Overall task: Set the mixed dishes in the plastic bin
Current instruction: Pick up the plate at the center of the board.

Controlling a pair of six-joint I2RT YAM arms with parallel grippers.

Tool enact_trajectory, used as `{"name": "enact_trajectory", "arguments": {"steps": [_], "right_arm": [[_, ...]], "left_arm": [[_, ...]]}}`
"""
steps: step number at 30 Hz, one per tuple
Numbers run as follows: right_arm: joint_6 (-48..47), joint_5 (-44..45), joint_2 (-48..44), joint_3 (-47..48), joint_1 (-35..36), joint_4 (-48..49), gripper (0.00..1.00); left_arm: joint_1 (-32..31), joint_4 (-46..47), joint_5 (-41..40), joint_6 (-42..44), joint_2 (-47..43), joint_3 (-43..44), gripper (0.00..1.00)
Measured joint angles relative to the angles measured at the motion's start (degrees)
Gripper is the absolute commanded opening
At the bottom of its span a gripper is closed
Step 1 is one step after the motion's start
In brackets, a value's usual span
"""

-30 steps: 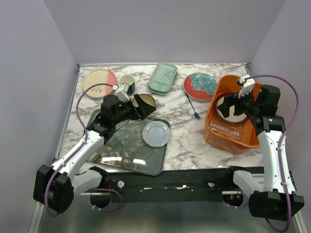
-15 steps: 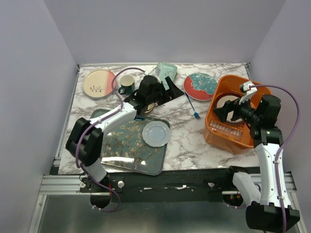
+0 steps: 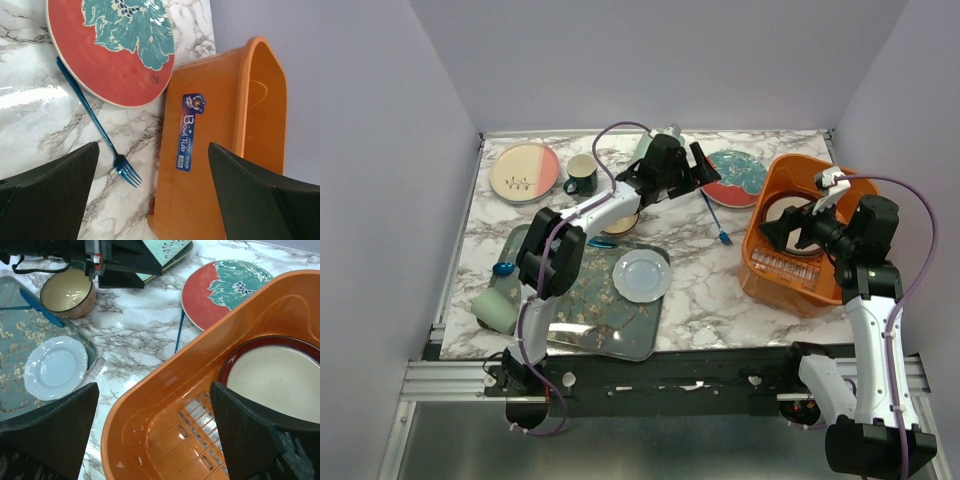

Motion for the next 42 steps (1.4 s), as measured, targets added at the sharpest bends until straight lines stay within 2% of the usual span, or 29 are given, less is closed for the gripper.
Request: {"name": "enact_trajectory", "arguments": {"steps": [16, 42], "right_arm": [[0.20, 0.04, -0.42, 0.00, -0.33, 0.13, 1.00], [0.20, 0.13, -0.72, -0.31, -0.33, 0.46, 1.00]], "left_arm": [[-0.04, -5.38, 0.04, 2.45, 9.14, 11.43, 0.99], [0.09, -8.17, 0.02, 1.68, 16.61, 19.17, 0.97]]}}
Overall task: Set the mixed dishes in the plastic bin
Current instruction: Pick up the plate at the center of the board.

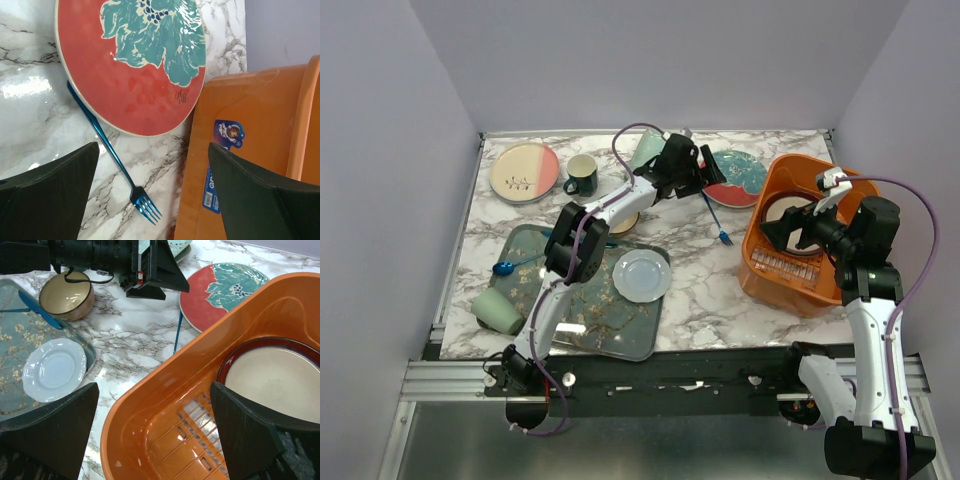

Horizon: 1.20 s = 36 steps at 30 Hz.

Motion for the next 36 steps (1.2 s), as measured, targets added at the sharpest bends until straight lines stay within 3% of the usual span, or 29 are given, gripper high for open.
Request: {"name": "enact_trajectory", "arguments": {"steps": [4, 23, 33, 36], "right_arm": [[0.00, 0.00, 0.00, 0.00, 0.00, 0.07, 1.00], [0.00, 0.46, 0.00, 0.00, 0.00, 0.20, 1.00], [0.00, 0.72, 0.00, 0.00, 0.00, 0.24, 1.00], [-0.02, 0.74, 0.00, 0.00, 0.00, 0.26, 1.00]], "left_arm": [[0.15, -1.29, -0.35, -0.48, 2.73, 3.65, 0.92], [1.81, -5.62, -5.55, -6.45, 13.55, 13.60, 0.39], [2.43, -3.76, -6.03, -11.50, 18.01, 17.77, 0.28], [2.43, -2.14, -6.03, -13.27, 18.75, 18.08, 0.14]]}}
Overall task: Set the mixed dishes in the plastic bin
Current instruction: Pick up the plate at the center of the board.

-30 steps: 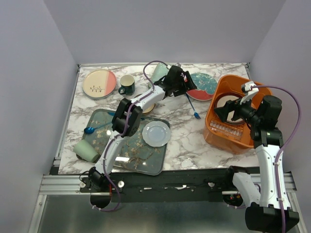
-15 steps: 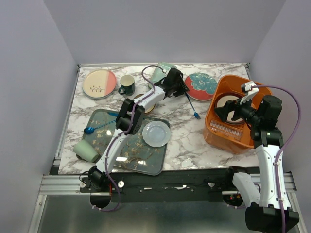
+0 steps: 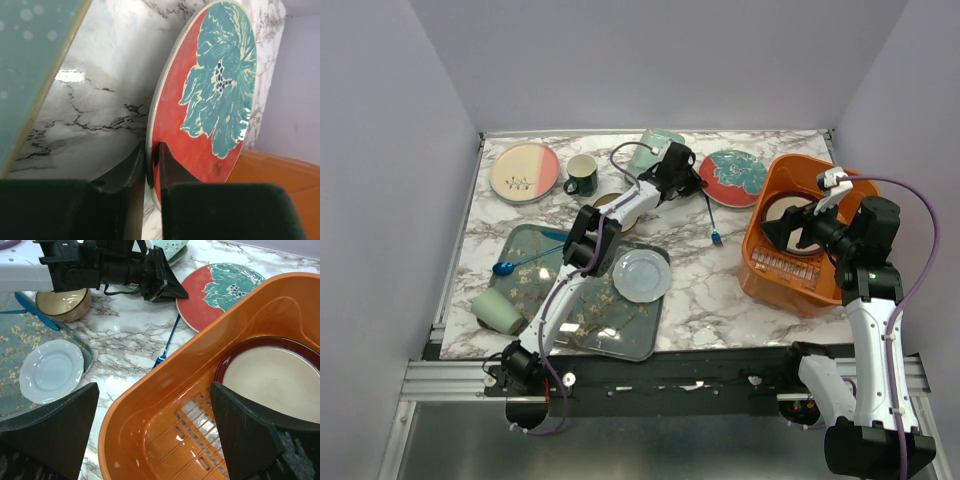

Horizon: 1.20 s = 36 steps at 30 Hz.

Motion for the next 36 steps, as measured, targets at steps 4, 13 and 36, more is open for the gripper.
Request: {"name": "enact_trajectory", "arguments": {"steps": [4, 13, 36], "right_arm": [[0.02, 0.00, 0.00, 0.00, 0.00, 0.02, 1.00], [0.00, 0.09, 0.00, 0.00, 0.00, 0.04, 1.00], [-0.63, 0.35, -0.28, -0.02, -0.02, 0.04, 1.00]], "left_arm": [[0.13, 2.54, 0.33, -2.95, 0.90, 0.22, 0.00], [0.59, 11.63, 1.66, -5.88, 0.61, -4.96, 0.00], [2.43, 28.85, 6.40, -6.86, -14.21, -32.00, 0.00]]}}
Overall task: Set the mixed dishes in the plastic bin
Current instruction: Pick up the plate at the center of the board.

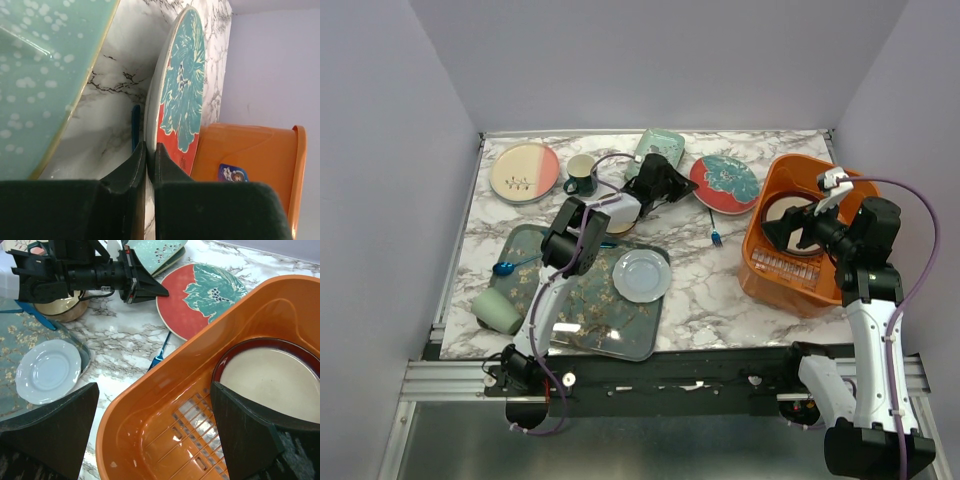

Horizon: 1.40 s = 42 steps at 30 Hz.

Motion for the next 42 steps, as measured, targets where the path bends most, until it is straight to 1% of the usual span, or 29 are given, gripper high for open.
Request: {"name": "enact_trajectory", "arguments": {"steps": [13, 24, 28, 34, 42], "right_arm": [[-3.34, -4.31, -0.52, -0.52, 0.00, -0.28, 1.00], [-5.79, -7.58, -0.74, -0.52, 0.00, -1.05, 1.00], [-6.73, -8.79, -0.87, -0.52, 0.00, -1.27, 1.00], [-7.96, -10.69, -1.29, -0.52, 0.00, -1.49, 1.00], [-9.29, -13.00, -1.36, -0.52, 0.00, -2.36, 1.00]], "left_arm": [[2.10, 6.40, 2.86, 0.07, -9.77, -13.29, 0.00], [3.48, 11.26, 5.07, 0.00, -17.05, -20.46, 0.00], [4.02, 12.28, 6.10, 0.42, -21.20, -24.87, 0.00], [5.07, 14.82, 7.23, 1.07, -29.55, -33.81, 0.00], [6.05, 17.38, 7.54, 2.03, -37.05, -41.64, 0.00]]}}
